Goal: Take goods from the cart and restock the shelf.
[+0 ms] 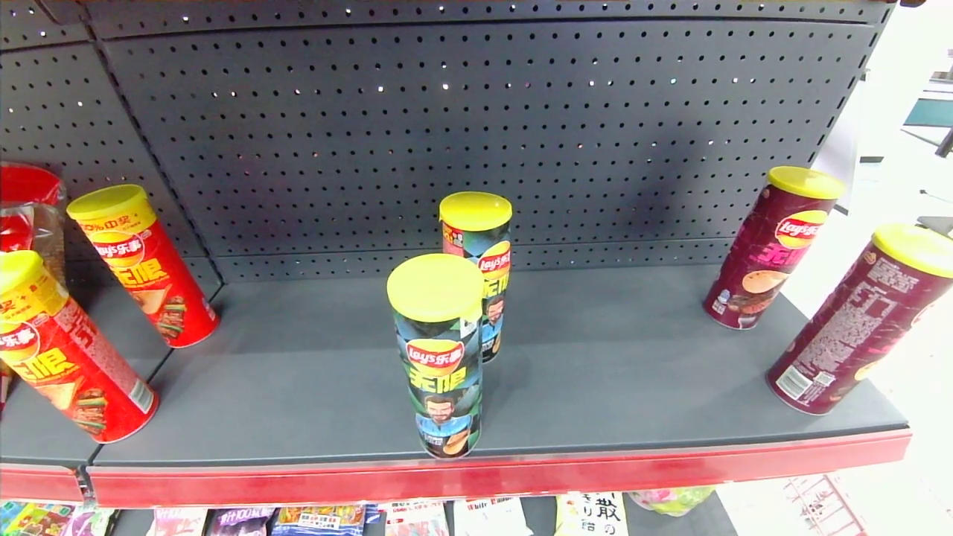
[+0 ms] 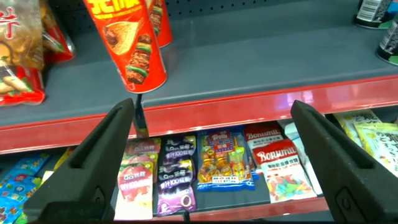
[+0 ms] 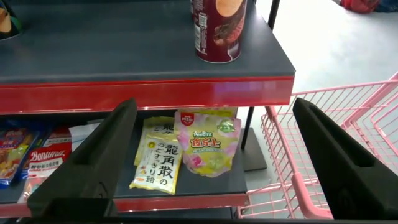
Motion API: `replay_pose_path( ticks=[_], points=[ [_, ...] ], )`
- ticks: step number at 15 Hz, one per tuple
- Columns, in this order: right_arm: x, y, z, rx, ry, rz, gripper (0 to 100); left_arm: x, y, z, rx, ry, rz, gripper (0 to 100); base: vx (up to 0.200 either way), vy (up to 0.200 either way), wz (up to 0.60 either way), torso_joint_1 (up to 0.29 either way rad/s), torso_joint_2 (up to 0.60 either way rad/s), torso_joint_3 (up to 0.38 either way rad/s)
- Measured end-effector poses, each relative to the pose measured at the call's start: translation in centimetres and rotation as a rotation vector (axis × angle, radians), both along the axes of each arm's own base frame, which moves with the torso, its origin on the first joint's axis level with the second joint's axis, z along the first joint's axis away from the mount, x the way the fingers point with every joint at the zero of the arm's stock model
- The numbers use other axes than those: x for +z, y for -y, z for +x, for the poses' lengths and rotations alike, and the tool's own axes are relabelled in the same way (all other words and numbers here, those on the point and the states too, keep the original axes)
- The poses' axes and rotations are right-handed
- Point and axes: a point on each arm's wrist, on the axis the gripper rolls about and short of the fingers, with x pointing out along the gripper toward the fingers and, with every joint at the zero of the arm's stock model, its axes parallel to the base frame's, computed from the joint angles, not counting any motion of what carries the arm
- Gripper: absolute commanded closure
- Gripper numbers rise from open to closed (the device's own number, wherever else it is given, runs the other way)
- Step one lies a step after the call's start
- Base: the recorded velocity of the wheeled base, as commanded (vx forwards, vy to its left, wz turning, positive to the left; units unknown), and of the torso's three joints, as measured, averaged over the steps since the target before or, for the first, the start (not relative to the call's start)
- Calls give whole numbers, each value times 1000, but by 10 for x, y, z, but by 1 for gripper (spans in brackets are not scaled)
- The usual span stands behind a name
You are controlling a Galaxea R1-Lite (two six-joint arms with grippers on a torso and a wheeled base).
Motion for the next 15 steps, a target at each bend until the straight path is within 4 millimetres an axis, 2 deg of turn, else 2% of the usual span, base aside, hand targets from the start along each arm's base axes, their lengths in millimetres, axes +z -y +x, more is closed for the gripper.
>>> replay_pose_path(
  ticks=[3,5,6,8,10,11,13,15],
  points=[
    [0,0,0,1,0,1,0,0,0,0,-5,0,15,0,0,0,0,0,0,0],
    [0,0,0,1,0,1,0,8,1,-1,-70,9,37,0,0,0,0,0,0,0],
    [0,0,0,1,0,1,0,18,2,-1,-91,9,35,0,0,0,0,0,0,0],
    [0,0,0,1,0,2,0,57,3,5,-146,-2,-3,0,0,0,0,0,0,0],
    [0,0,0,1,0,1,0,100,5,24,-275,-44,-26,0,0,0,0,0,0,0],
    [0,0,0,1,0,2,0,113,7,37,-354,-85,-31,0,0,0,0,0,0,0],
    [0,0,0,1,0,3,0,129,15,64,-531,-179,-34,0,0,0,0,0,0,0],
    [0,0,0,1,0,3,0,133,28,89,-642,-274,-26,0,0,0,0,0,0,0]
  ],
)
